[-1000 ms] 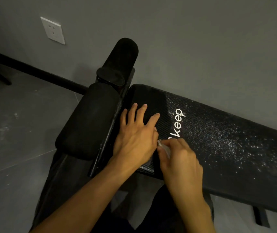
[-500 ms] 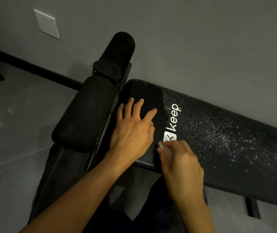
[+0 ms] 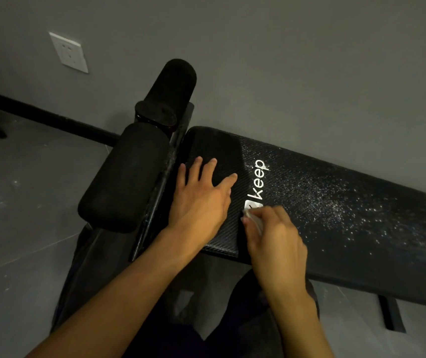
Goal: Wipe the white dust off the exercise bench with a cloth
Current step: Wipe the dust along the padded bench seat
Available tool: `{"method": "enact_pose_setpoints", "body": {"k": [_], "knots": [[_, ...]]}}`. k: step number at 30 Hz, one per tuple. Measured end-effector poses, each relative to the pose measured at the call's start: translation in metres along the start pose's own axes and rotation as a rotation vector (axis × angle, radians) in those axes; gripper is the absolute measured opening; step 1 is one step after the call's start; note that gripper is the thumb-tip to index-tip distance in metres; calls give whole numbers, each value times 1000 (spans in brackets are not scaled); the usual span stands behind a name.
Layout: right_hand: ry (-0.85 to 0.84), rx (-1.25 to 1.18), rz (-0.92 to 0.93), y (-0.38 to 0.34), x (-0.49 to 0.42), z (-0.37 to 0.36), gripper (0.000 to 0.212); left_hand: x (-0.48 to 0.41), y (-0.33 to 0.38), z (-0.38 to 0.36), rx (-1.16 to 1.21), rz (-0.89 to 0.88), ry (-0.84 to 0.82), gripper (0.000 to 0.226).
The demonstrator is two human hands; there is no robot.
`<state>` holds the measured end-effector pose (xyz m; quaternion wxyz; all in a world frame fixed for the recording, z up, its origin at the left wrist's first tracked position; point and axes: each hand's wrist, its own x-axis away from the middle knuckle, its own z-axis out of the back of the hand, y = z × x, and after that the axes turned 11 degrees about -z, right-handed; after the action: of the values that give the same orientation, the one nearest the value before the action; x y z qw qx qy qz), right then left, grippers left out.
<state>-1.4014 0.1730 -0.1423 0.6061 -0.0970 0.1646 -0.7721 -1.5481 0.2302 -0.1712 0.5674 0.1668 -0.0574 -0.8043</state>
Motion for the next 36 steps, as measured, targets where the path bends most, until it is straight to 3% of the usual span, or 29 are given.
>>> {"method": "enact_pose_setpoints", "body": {"k": [8, 16, 21, 27, 36], "knots": [[-34, 31, 25, -4, -4, 5, 22, -23, 6, -1, -6, 54, -59, 56], [18, 68, 40, -28, -87, -7, 26, -23, 5, -10, -17, 54, -13, 58], [-19, 29, 94, -17, -61, 0, 23, -23, 6, -11, -16, 52, 13, 57], [3, 56, 79, -36, -113, -10, 28, -23, 7, -12, -48, 49, 25, 59], [-19, 64, 132, -25, -102, -6, 24, -24, 6, -14, -63, 45, 38, 63]]}}
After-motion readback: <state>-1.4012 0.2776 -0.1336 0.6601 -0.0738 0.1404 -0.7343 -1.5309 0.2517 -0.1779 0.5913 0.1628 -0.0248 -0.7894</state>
